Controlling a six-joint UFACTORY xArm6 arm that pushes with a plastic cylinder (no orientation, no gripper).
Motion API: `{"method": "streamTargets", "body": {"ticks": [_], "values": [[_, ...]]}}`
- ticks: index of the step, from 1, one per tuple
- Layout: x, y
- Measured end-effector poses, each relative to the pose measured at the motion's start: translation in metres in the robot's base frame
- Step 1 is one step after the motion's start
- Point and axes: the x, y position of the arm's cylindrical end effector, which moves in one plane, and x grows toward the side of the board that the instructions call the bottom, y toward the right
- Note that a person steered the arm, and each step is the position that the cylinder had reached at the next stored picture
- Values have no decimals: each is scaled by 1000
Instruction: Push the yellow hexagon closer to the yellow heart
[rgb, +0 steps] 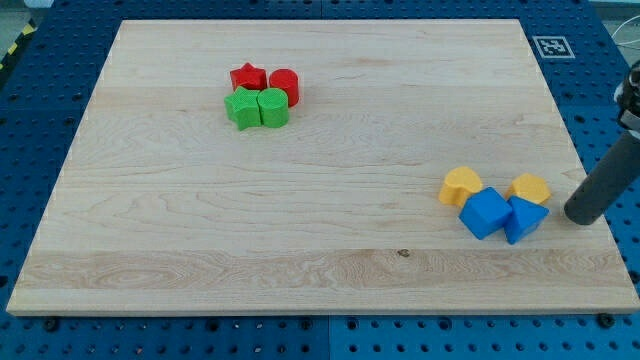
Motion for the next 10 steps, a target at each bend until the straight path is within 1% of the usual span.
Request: {"method": "streamTargets", "body": {"ticks": [1,7,9,10], "values": [[-7,-5],[-14,-22],[-34,-30],[-62,-30]]}}
